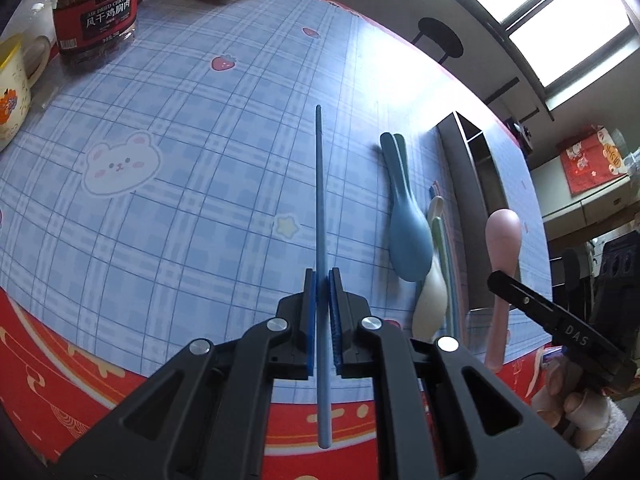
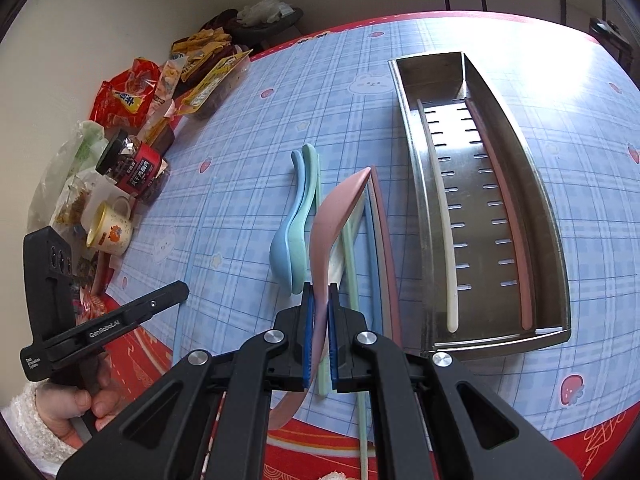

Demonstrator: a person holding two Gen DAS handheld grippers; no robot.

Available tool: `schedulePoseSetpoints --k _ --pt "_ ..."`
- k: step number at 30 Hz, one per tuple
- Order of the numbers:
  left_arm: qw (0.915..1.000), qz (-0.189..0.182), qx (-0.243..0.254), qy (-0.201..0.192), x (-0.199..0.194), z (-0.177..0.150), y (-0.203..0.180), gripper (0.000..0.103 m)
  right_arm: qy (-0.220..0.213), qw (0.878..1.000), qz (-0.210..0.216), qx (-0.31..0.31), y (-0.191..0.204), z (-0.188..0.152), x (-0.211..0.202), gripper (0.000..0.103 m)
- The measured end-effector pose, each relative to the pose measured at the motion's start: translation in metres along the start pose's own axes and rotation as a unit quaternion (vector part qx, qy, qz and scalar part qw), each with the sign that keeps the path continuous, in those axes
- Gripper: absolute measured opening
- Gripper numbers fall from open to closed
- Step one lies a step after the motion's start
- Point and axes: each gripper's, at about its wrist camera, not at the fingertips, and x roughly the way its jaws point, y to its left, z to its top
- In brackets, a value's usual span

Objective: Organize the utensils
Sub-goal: 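Lower the blue chopstick and pink spoon into the steel tray and open both tools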

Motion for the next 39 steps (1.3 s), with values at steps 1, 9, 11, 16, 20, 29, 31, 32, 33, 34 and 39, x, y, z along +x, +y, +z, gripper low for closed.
schedulePoseSetpoints --k 1,9,11,16,20,29,31,32,33,34,39 --pt "1.0 -0.005 -0.002 -0.002 -0.004 0.0 -0.001 0.01 -0.003 1.0 0.0 0.004 -0.003 0.0 -0.002 0.007" --pt "0.9992 -0.039 0.008 0.003 -0.007 0.013 -0.044 0.01 -0.033 0.999 -0.015 0.012 -0.037 0.016 -0.028 0.007" --pt "0.9987 -0.046 0.023 0.002 -0.003 0.02 -0.063 0.01 -0.032 0.999 -0.024 0.005 -0.05 0.023 -0.034 0.007" --pt "0.9964 -0.07 0.045 0.014 0.019 0.031 -0.112 0.01 -0.01 0.995 -0.068 -0.073 -0.074 0.049 -0.034 0.007" --pt "0.9951 -0.086 0.045 0.02 0.043 0.042 -0.149 0.01 0.014 0.99 -0.073 -0.119 -0.085 0.065 -0.026 0.007" --pt "0.9961 -0.075 0.02 0.041 0.104 0.067 -0.187 0.01 0.048 0.988 -0.064 -0.13 -0.096 0.066 -0.004 0.007" --pt "0.9964 -0.07 0.018 0.045 0.113 0.073 -0.191 0.01 0.049 0.988 -0.063 -0.129 -0.097 0.065 0.0 0.007" --pt "0.9966 -0.066 0.018 0.046 0.117 0.076 -0.193 0.01 0.051 0.989 -0.061 -0.125 -0.098 0.064 0.001 0.007" --pt "0.9965 -0.065 0.017 0.049 0.12 0.078 -0.195 0.01 0.052 0.989 -0.06 -0.122 -0.098 0.064 0.003 0.007" --pt "0.9965 -0.064 0.016 0.052 0.123 0.08 -0.197 0.01 0.053 0.989 -0.061 -0.12 -0.098 0.063 0.005 0.007" --pt "0.9963 -0.054 0.019 0.064 0.133 0.079 -0.205 0.011 0.056 0.989 -0.065 -0.119 -0.098 0.065 0.008 0.007"
